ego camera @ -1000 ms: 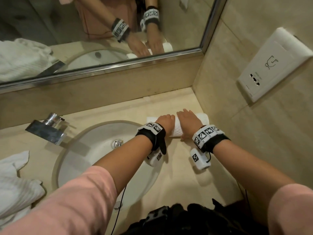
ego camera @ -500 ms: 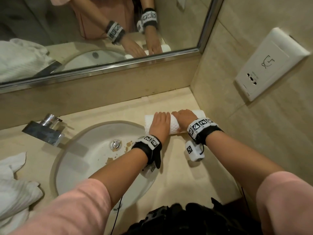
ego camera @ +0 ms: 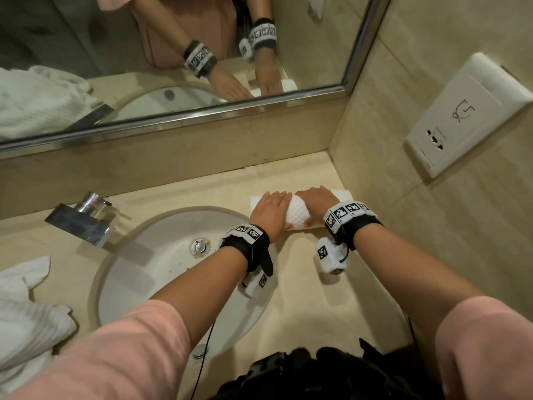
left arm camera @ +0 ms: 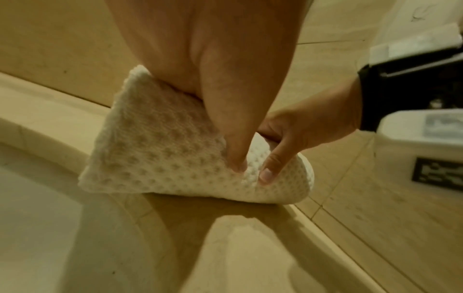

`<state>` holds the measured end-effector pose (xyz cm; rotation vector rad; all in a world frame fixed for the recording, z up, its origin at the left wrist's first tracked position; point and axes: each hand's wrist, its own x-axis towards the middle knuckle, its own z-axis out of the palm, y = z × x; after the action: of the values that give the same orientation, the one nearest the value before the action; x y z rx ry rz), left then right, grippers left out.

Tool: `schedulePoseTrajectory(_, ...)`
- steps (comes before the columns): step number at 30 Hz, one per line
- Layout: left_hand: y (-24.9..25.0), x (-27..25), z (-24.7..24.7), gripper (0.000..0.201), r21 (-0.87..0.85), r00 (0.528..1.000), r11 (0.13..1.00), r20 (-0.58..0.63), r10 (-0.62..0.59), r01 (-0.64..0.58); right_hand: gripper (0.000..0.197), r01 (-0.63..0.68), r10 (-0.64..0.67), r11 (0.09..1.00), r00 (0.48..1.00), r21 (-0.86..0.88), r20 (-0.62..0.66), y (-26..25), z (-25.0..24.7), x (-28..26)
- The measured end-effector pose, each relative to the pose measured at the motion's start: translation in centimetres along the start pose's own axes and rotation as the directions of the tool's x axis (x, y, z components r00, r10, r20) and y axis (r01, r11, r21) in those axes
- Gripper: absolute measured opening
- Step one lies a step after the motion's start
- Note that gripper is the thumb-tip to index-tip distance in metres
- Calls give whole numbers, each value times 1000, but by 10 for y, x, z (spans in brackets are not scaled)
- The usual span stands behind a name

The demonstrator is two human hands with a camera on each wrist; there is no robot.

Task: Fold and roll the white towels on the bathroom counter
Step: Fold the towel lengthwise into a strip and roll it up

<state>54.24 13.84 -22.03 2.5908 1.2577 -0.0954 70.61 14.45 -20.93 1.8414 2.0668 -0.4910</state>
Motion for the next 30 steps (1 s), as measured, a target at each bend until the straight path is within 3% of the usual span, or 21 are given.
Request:
schedulePoseTrajectory(3,-2,-2,3,75,-5,1000,1000,-2,9,-9,94,-18,16,994,1000,107,17,3,3,-12)
schedulePoseTrajectory(5,-3,-5,3,64,-63,1000,998,-17,15,-16,79,-52,53,972,999,228,-1,9,2,-18)
schedulePoseTrajectory(7,-5,-4,-1,53,-161,1000,987,-5,14,-15,50,-112,162,917,982,384,-100,15,1,-24)
schedulePoseTrajectory(9,-8,0,-5,48,-230,1000,973,6,11,-9,36,-182,318,866,919,466,-234,22,5,-30)
schedulePoseTrajectory(11,-12,4,-6,46,-274,1000,962,11,2,1,35,-232,423,820,862,523,-279,24,13,-36)
schedulePoseTrajectory(14,-13,4,-1,45,-381,997,924,-48,-56,33,43,-258,534,705,806,661,-256,23,23,-40)
schedulePoseTrajectory(17,-8,-1,3,43,-446,982,892,-117,-147,80,52,-268,629,534,760,802,-165,19,23,-41)
schedulePoseTrajectory(20,-7,-3,3,39,-483,955,850,-83,-284,211,54,-254,665,357,745,899,-53,19,22,-38)
schedulePoseTrajectory(24,-17,-3,-3,33,-618,854,661,32,-520,426,52,-197,639,161,768,967,50,27,21,-34)
schedulePoseTrajectory(26,-25,-3,0,46,-694,801,531,111,-588,486,56,-171,600,27,790,985,121,32,23,-35)
schedulePoseTrajectory(28,-30,-8,0,72,-797,692,249,268,-671,550,63,-149,564,-149,800,978,208,36,23,-36)
schedulePoseTrajectory(30,-32,-10,3,103,-811,586,-58,467,-662,582,70,-141,551,-272,788,952,274,39,24,-37)
